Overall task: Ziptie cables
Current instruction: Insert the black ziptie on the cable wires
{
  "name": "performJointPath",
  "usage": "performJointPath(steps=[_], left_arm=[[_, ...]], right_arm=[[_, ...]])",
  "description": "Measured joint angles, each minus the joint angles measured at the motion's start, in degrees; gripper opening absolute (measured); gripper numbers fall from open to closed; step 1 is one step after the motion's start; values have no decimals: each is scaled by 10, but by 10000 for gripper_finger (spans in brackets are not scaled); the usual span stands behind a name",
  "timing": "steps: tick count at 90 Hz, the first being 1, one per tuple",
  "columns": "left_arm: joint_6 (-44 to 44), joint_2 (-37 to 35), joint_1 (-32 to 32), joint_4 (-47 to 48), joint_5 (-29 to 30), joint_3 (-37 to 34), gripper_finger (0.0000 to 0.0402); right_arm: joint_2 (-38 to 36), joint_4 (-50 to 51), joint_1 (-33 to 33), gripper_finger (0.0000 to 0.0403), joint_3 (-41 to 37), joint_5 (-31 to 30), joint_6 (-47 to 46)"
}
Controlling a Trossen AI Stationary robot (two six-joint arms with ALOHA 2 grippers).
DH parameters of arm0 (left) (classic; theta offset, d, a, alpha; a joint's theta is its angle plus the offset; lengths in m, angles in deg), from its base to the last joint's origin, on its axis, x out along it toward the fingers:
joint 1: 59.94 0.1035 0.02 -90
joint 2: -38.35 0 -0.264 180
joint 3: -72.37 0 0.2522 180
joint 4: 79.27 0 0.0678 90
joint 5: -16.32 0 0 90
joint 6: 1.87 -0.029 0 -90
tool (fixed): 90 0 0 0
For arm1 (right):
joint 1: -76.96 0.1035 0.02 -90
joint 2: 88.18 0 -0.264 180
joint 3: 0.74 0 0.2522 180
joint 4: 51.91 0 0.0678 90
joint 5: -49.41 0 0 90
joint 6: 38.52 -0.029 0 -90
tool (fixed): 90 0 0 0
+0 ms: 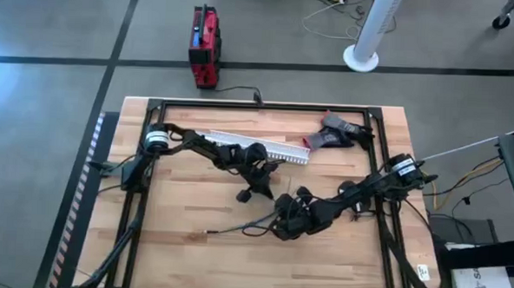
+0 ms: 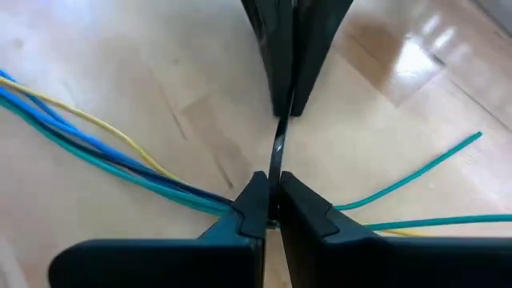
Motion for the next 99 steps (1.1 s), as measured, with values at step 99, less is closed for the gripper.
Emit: performJointPath(steps=[99], left_arm=[[29,-1,-1,20,0,2,0]], right_arm=[[32,74,-7,40,50,-17,16]])
